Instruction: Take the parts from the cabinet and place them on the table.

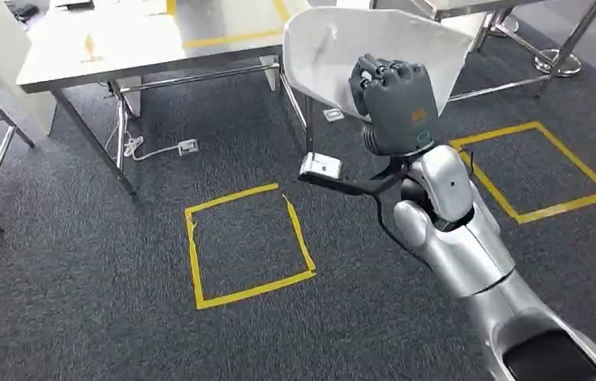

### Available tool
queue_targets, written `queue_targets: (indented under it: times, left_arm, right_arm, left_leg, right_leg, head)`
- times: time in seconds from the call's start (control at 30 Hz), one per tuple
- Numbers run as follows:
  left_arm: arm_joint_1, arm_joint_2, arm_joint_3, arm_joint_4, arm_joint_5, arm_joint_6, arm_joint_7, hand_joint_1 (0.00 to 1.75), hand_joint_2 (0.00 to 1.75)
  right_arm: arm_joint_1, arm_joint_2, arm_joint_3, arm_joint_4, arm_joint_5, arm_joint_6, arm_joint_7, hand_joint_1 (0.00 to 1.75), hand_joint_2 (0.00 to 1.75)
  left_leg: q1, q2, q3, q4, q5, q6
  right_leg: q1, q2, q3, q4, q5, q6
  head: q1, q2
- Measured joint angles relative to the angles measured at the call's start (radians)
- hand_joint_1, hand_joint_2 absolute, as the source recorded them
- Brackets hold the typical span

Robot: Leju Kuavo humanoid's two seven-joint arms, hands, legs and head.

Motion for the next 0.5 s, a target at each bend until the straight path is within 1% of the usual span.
queue_targets:
  times: [0.03,0.07,0.1,0.13,0.17,0.2,0.23,0.27,0.3,0.33,0.37,0.4,0.43,0.47,0.5]
  left_arm:
    - [0.000,0.000,0.000,0.000,0.000,0.000,0.003,0.00,1.75]
    - [0.001,0.000,0.000,0.000,0.000,0.000,0.004,0.00,1.75]
    - [0.003,0.001,0.000,0.000,0.000,0.000,0.005,0.00,1.75]
    - [0.003,0.001,0.000,0.000,0.000,0.000,0.005,0.00,1.75]
    - [0.003,0.003,0.000,0.000,0.000,-0.001,0.006,0.00,1.75]
    - [0.003,0.005,0.000,0.000,0.000,-0.001,0.006,0.00,1.75]
    - [0.005,0.005,0.000,0.000,-0.001,-0.002,0.006,0.00,1.75]
    - [0.003,0.005,0.000,0.001,-0.001,-0.003,0.006,0.00,1.75]
    - [0.002,0.005,0.000,0.001,-0.002,-0.003,0.006,0.00,1.75]
    - [0.004,0.005,0.000,0.001,-0.003,-0.003,0.006,0.00,1.75]
    - [0.005,0.005,0.000,0.001,-0.004,-0.003,0.006,0.00,1.75]
    - [0.004,0.002,0.000,0.001,-0.006,-0.003,0.006,0.00,1.75]
    - [0.003,0.002,0.000,0.000,-0.007,-0.003,0.006,0.00,1.75]
    - [0.003,0.002,0.000,0.000,-0.008,-0.003,0.006,0.00,1.75]
    - [0.000,0.002,0.000,0.000,-0.008,-0.003,0.006,0.00,1.75]
  right_arm:
    - [0.003,0.000,0.000,0.000,0.002,0.000,0.001,1.75,1.75]
    - [0.006,0.000,0.000,0.000,0.003,0.000,0.002,1.75,1.75]
    - [0.008,0.000,0.000,0.000,0.004,0.000,0.003,1.75,1.75]
    - [0.010,0.000,0.000,0.000,0.005,0.000,0.004,1.75,1.75]
    - [0.009,0.000,0.000,0.000,0.005,0.000,0.004,1.75,1.75]
    - [0.009,0.000,0.000,0.000,0.005,0.000,0.003,1.75,1.75]
    - [0.008,0.000,0.000,0.000,0.006,0.001,0.003,1.75,1.75]
    - [0.007,0.000,0.000,0.000,0.006,0.002,0.003,1.75,1.75]
    - [0.005,0.000,0.000,0.000,0.006,0.002,0.003,1.75,1.75]
    - [0.006,0.000,0.000,0.000,0.006,0.003,0.003,1.75,1.75]
    - [0.005,0.000,-0.001,0.000,0.006,0.002,0.003,1.75,1.75]
    - [0.004,-0.001,-0.001,0.000,0.006,0.002,0.003,1.75,1.75]
    - [0.003,-0.002,-0.001,0.000,0.006,0.002,0.003,1.75,1.75]
    - [0.000,-0.002,-0.002,0.000,0.006,0.002,0.003,1.75,1.75]
    - [0.001,-0.002,-0.002,0.000,0.006,0.001,0.002,1.75,1.75]
  left_leg:
    - [0.000,0.001,-0.047,0.071,-0.034,-0.001]
    - [0.000,0.001,-0.083,0.117,-0.053,-0.002]
    - [0.000,0.001,-0.099,0.120,-0.046,-0.001]
    - [0.001,0.003,-0.092,0.081,-0.011,0.000]
    - [0.001,0.004,-0.069,0.007,0.042,0.000]
    - [0.002,0.007,-0.038,-0.079,0.100,0.001]
    - [0.003,0.012,-0.014,-0.159,0.157,0.003]
    - [-0.003,0.014,-0.016,-0.168,0.117,0.013]
    - [-0.003,0.015,-0.004,-0.164,0.112,0.025]
    - [-0.003,0.012,-0.005,-0.165,0.127,0.032]
    - [-0.004,0.013,-0.003,-0.164,0.122,0.040]
    - [-0.001,0.007,0.009,-0.165,0.122,0.045]
    - [0.001,0.007,0.016,-0.170,0.118,0.052]
    - [0.001,0.007,0.020,-0.170,0.112,0.058]
    - [0.000,0.006,0.025,-0.170,0.106,0.062]
  right_leg:
    - [0.000,0.000,0.004,0.000,-0.006,-0.001]
    - [0.000,0.000,0.010,0.000,-0.012,-0.001]
    - [0.000,0.001,0.019,0.000,-0.019,0.000]
    - [-0.001,0.003,0.031,0.000,-0.028,0.003]
    - [-0.002,0.003,0.044,0.001,-0.038,0.006]
    - [-0.004,0.002,0.057,0.002,-0.048,0.010]
    - [-0.003,0.001,0.061,0.002,-0.059,0.016]
    - [0.000,0.002,0.071,0.008,-0.066,0.022]
    - [0.003,0.003,0.069,0.004,-0.072,0.030]
    - [0.003,0.002,0.077,0.005,-0.074,0.037]
    - [0.003,0.003,0.080,0.008,-0.072,0.042]
    - [0.001,0.003,0.077,0.018,-0.072,0.045]
    - [-0.002,0.003,0.048,0.066,-0.061,0.049]
    - [-0.001,0.004,0.008,0.128,-0.064,0.052]
    - [-0.001,0.004,-0.039,0.196,-0.085,0.056]
  head:
    - [0.000,0.000]
    - [0.000,0.000]
    - [0.000,0.000]
    - [0.000,0.000]
    - [-0.001,0.000]
    - [-0.001,0.000]
    - [-0.002,0.000]
    - [-0.005,0.000]
    - [-0.004,0.000]
    - [-0.003,0.000]
    - [-0.003,0.000]
    - [-0.003,0.000]
    - [0.001,0.000]
    - [0.003,0.000]
    - [0.005,0.000]
